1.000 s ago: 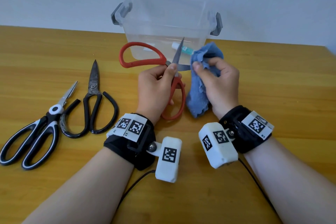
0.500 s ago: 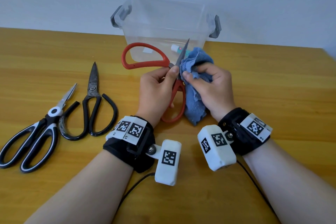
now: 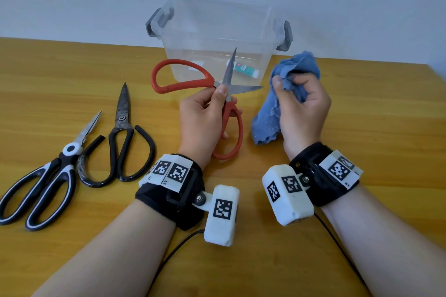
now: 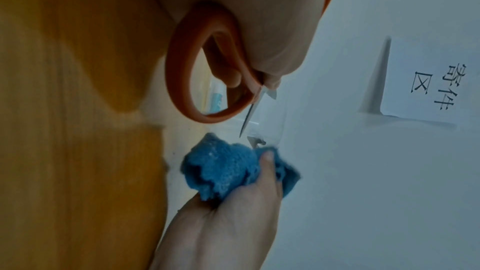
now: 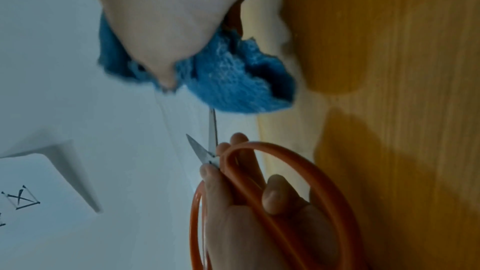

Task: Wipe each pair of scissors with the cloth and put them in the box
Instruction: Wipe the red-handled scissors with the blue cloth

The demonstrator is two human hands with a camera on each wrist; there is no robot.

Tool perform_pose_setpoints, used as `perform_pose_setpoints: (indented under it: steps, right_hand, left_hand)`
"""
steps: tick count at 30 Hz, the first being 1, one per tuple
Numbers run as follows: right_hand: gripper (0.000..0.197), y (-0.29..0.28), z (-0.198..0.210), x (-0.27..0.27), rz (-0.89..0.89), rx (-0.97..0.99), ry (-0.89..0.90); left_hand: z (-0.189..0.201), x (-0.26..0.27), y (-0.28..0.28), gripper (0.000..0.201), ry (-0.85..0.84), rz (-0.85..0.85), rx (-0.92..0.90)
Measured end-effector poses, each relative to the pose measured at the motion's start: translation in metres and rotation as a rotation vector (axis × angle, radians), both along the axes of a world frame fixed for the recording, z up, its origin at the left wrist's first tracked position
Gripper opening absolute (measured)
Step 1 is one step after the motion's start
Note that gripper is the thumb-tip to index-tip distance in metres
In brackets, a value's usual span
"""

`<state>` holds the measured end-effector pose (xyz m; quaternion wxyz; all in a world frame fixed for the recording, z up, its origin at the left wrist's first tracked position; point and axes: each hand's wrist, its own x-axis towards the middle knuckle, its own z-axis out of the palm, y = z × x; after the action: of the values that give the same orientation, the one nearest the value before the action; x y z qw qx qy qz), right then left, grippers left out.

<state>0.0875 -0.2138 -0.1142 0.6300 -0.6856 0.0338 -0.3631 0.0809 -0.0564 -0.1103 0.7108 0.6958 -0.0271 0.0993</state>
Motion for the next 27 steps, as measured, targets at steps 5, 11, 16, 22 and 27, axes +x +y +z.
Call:
perform_pose_setpoints:
  steps: [5,11,16,22,27]
  right_hand:
    - [0.016,0.012,0.002,-0.007,0.31,-0.217,0.114]
    - [0.014,0.0,-0.006,0.003,0.096,-0.177,0.177]
    - [0.009,-0.012,-0.008,0.008,-0.091,-0.094,0.124]
    - [0.018,-0.015,-0.001,0.006,0.043,-0.048,0.102]
    - [0.028,-0.014,0.003,-0.003,0.207,-0.103,0.237]
  left_hand:
    - [-0.001,0.0,-0.001,0.039,-0.015,-0.068,0.037]
    - [0.002,-0.001,0.0,0.032,0.042,-0.081,-0.061]
    - [0.0,0.001,-0.001,0.033,0.035,-0.078,0.012]
    - [-0.007,0.006,0.0,0.035,0.057,-0.109,0.158]
    - [-0.006,0.004,0.001,0.031,0.035,-0.098,0.2]
